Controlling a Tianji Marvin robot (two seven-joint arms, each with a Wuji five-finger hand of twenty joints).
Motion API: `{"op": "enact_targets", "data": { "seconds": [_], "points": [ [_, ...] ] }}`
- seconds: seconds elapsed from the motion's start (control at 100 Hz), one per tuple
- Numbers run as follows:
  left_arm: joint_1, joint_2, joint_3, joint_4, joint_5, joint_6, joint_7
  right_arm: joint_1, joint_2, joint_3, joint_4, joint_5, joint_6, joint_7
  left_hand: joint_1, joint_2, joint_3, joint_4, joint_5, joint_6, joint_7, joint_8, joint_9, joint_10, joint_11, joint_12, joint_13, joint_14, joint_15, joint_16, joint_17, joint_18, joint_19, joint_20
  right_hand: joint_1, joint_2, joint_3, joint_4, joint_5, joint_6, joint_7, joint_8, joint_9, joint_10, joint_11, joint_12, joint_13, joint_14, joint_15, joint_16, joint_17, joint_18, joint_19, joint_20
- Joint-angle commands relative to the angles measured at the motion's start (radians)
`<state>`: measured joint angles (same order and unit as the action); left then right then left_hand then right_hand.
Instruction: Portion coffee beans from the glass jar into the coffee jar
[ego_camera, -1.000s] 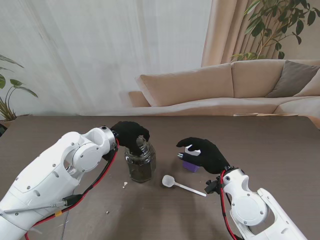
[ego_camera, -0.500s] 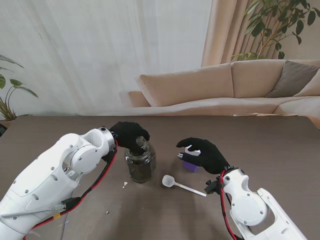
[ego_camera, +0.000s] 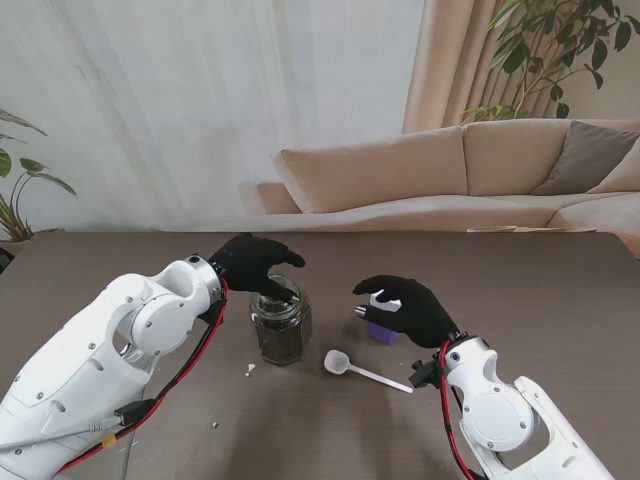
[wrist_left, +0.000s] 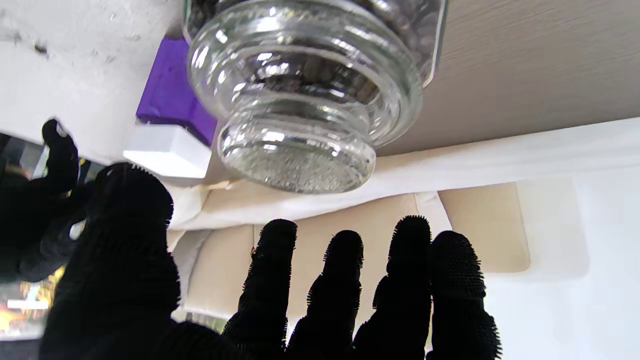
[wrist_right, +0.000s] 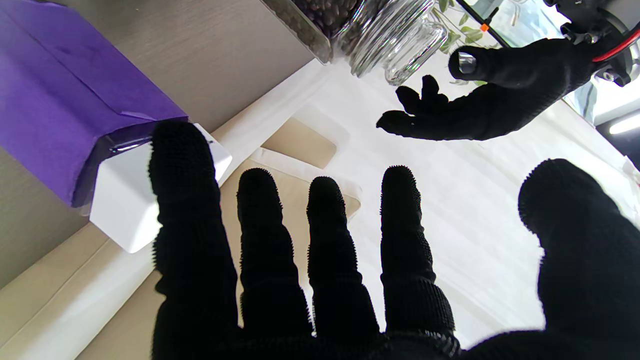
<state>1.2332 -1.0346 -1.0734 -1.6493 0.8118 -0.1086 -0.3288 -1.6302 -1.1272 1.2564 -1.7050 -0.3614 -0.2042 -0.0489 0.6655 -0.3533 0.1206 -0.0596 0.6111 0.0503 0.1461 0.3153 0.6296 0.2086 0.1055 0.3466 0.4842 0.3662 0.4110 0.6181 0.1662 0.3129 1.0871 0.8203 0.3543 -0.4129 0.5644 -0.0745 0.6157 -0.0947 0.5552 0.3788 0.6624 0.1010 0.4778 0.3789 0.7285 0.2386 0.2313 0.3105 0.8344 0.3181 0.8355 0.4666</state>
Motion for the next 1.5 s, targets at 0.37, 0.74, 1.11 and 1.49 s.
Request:
{"op": "enact_targets", "data": {
  "seconds": [0.37, 0.74, 1.11, 1.49],
  "points": [
    [0.251, -0.034, -0.187, -0.134, -0.254, 0.039, 0.104, -0.016, -0.009, 0.011, -0.014, -0.025, -0.011, -0.022, 0.093, 0.014, 0.004, 0.04, -0.02, 0.035, -0.022, -0.004, -0.07, -0.044, -0.037, -0.079, -0.133, -0.069, -0.309, -0.255, -0.123, -0.039, -0.627, -0.216, 0.01, 0.006, -0.017, 0.025, -0.026, -0.005, -0.005, 0.004, -0.03, 0.013, -0.006, 0.0, -0.029, 0.001, -0.014, 0.006, -0.499, 0.009, -0.02, 0.035],
    [0.398, -0.065, -0.253, -0.134, -0.387, -0.087, 0.248, -0.021, -0.009, 0.014, -0.017, -0.033, -0.024, -0.031, 0.105, -0.055, 0.157, 0.039, -0.065, 0.052, -0.035, -0.015, -0.115, -0.043, -0.043, -0.104, -0.2, -0.111, -0.349, -0.332, -0.106, -0.117, -0.92, -0.291, 0.009, 0.003, -0.013, 0.025, -0.024, -0.004, -0.006, 0.003, -0.03, 0.013, -0.006, -0.001, -0.03, 0.0, -0.013, 0.005, -0.498, 0.01, -0.02, 0.037],
    [0.47, -0.088, -0.267, -0.107, -0.458, -0.151, 0.338, -0.028, -0.009, 0.017, -0.033, -0.04, -0.014, -0.031, 0.102, -0.063, 0.194, 0.03, -0.062, 0.071, -0.038, -0.018, -0.102, -0.024, -0.042, -0.103, -0.211, -0.1, -0.354, -0.344, -0.12, -0.124, -0.937, -0.306, 0.007, 0.003, -0.011, 0.024, -0.024, -0.003, -0.006, 0.003, -0.029, 0.012, -0.004, -0.001, -0.03, -0.002, -0.012, 0.005, -0.499, 0.01, -0.02, 0.037],
    [0.469, -0.1, -0.27, -0.059, -0.523, -0.18, 0.366, -0.017, -0.011, 0.011, -0.028, -0.028, 0.015, -0.031, 0.102, -0.068, 0.211, 0.027, -0.054, 0.081, -0.035, -0.017, -0.092, -0.014, -0.04, -0.1, -0.211, -0.091, -0.352, -0.347, -0.123, -0.119, -0.939, -0.313, 0.008, -0.001, -0.01, 0.024, -0.023, -0.003, -0.004, 0.004, -0.03, 0.012, -0.004, -0.001, -0.032, -0.001, -0.013, 0.004, -0.502, 0.009, -0.022, 0.036]
  ]
}}
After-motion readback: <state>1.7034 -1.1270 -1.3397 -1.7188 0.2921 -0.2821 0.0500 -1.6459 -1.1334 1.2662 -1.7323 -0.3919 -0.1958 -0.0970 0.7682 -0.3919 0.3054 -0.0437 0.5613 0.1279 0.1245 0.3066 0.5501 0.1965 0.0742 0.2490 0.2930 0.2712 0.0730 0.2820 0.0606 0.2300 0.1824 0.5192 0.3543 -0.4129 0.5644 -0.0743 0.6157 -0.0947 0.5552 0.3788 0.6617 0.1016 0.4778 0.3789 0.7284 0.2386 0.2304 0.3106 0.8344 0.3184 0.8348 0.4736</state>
